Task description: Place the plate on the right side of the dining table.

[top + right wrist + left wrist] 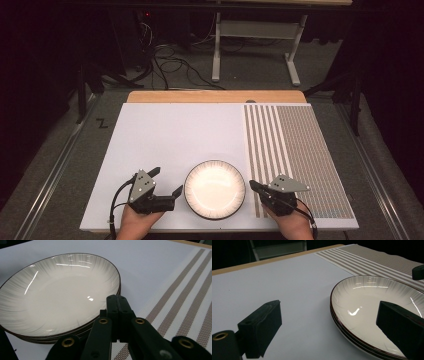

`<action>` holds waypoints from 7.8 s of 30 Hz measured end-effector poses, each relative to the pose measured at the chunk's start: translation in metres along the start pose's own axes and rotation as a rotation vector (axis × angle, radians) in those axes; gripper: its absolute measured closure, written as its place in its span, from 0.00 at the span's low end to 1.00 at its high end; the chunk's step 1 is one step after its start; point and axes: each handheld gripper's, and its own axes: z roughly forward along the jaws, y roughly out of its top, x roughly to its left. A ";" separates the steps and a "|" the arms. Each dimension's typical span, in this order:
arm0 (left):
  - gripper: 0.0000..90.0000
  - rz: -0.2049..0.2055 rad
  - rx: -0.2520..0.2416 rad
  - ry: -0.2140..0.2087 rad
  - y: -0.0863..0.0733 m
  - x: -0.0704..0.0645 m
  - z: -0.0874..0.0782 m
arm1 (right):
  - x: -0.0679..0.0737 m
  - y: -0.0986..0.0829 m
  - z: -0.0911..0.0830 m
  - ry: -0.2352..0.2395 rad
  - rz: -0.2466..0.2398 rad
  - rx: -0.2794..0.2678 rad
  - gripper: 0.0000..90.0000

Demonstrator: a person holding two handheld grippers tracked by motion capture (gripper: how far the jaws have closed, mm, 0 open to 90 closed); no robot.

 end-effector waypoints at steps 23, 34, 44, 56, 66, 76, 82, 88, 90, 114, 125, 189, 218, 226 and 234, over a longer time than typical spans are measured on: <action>0.09 -0.029 -0.017 0.000 -0.005 0.003 -0.009 | 0.004 0.001 0.011 0.052 -0.016 0.040 1.00; 0.11 -0.068 -0.025 -0.001 -0.007 0.008 -0.015 | 0.003 0.002 0.013 0.053 -0.019 0.043 1.00; 0.11 -0.062 -0.015 -0.014 -0.006 0.007 -0.009 | 0.008 0.001 0.014 0.033 -0.042 0.049 1.00; 0.11 -0.080 -0.014 -0.028 -0.006 0.009 -0.010 | 0.009 0.001 0.014 0.032 -0.048 0.051 1.00; 0.12 -0.096 -0.010 -0.042 -0.007 0.010 -0.010 | 0.013 0.002 0.018 0.042 -0.062 0.058 1.00; 0.12 -0.105 -0.008 -0.050 -0.007 0.011 -0.011 | 0.022 0.004 0.027 0.067 -0.089 0.071 1.00; 0.13 -0.106 0.005 -0.060 -0.008 0.012 -0.011 | 0.026 0.005 0.031 0.063 -0.094 0.077 1.00; 0.17 -0.103 0.013 -0.064 -0.008 0.010 -0.009 | 0.024 0.006 0.031 0.063 -0.089 0.082 1.00; 0.17 -0.104 0.020 -0.073 -0.008 0.009 -0.007 | 0.024 0.006 0.032 0.068 -0.087 0.076 1.00; 0.17 -0.115 0.038 -0.077 -0.007 0.009 -0.006 | 0.032 0.010 0.043 0.096 -0.108 0.103 1.00; 0.18 -0.207 0.098 -0.137 -0.009 0.021 0.000 | 0.032 0.010 0.044 0.101 -0.116 0.109 1.00; 0.79 -0.580 0.474 -0.272 0.015 0.031 0.034 | 0.030 0.011 0.047 0.109 -0.118 0.123 1.00; 0.90 -0.439 0.230 -0.233 0.023 0.016 0.032 | 0.017 0.016 0.027 0.077 -0.080 0.037 0.88; 0.90 -0.451 0.153 -0.258 0.010 0.019 0.034 | 0.011 0.017 0.017 0.062 -0.070 0.015 0.73; 0.90 -0.395 0.088 -0.257 0.007 0.014 0.032 | 0.002 0.015 0.008 0.017 -0.040 -0.013 0.55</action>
